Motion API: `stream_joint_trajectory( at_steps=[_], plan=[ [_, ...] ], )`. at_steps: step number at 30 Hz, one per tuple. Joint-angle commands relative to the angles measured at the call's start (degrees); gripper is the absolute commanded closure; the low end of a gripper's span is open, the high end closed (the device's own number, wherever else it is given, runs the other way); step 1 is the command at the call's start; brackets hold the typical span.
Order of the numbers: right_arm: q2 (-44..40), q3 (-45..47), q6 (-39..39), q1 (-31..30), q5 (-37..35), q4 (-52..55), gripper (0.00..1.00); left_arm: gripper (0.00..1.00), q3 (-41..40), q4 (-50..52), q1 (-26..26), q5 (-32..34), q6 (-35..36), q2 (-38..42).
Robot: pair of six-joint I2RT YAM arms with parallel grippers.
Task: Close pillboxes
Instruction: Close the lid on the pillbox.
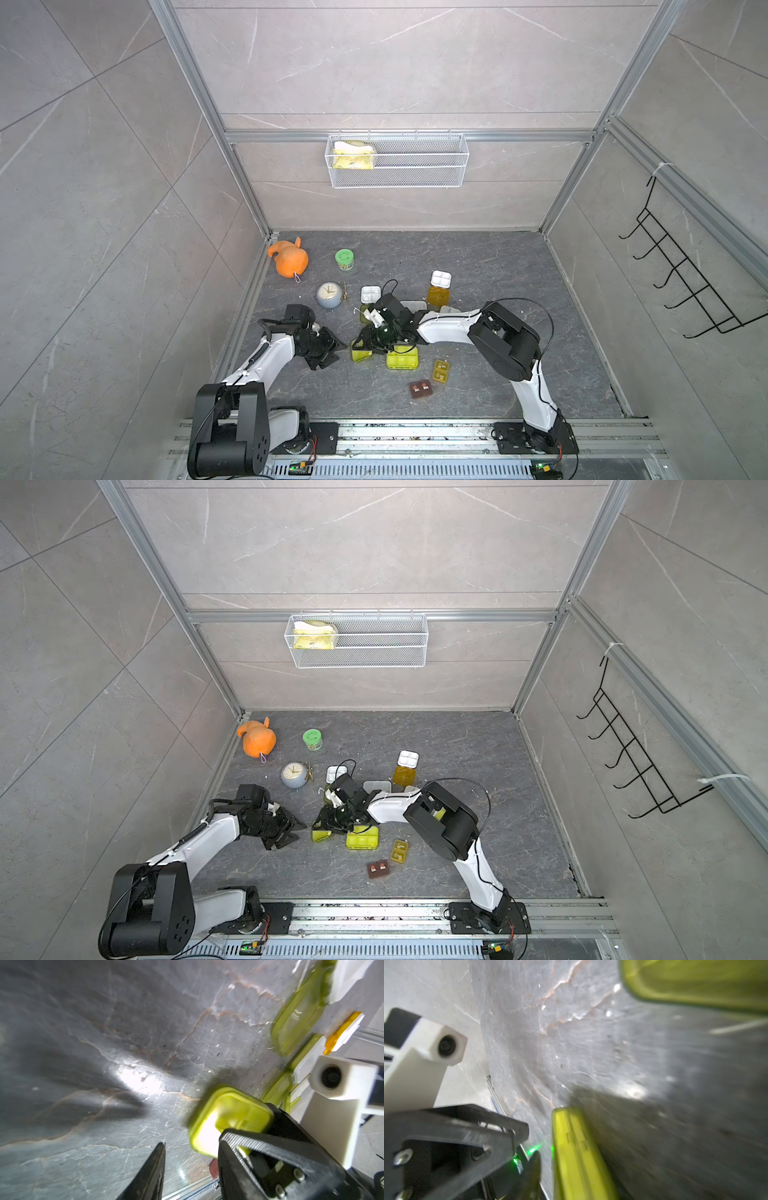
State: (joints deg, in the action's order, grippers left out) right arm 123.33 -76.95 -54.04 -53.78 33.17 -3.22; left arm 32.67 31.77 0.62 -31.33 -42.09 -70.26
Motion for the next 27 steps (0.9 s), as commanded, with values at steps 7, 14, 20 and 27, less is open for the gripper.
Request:
stream_joint_trajectory(
  at_steps=[7, 14, 20, 27],
  plan=[
    [-2.2, -5.3, 8.9, -2.0, -5.5, 20.0, 0.31, 0.51, 3.3, 2.3, -1.2, 0.9, 1.5, 0.8],
    [-11.7, -3.9, 14.6, -1.3, -12.4, 30.7, 0.28, 0.47, 5.8, 2.0, -1.3, 1.1, 1.8, -0.5],
    [-21.9, -0.6, 18.0, 1.0, -12.9, 32.4, 0.27, 0.41, 9.2, 0.9, -1.2, 0.7, 1.8, -1.0],
    [-31.1, 4.0, 20.0, 9.5, -16.4, 42.0, 0.24, 0.36, 18.4, 0.5, 9.5, 2.3, 3.2, -8.0]
  ],
)
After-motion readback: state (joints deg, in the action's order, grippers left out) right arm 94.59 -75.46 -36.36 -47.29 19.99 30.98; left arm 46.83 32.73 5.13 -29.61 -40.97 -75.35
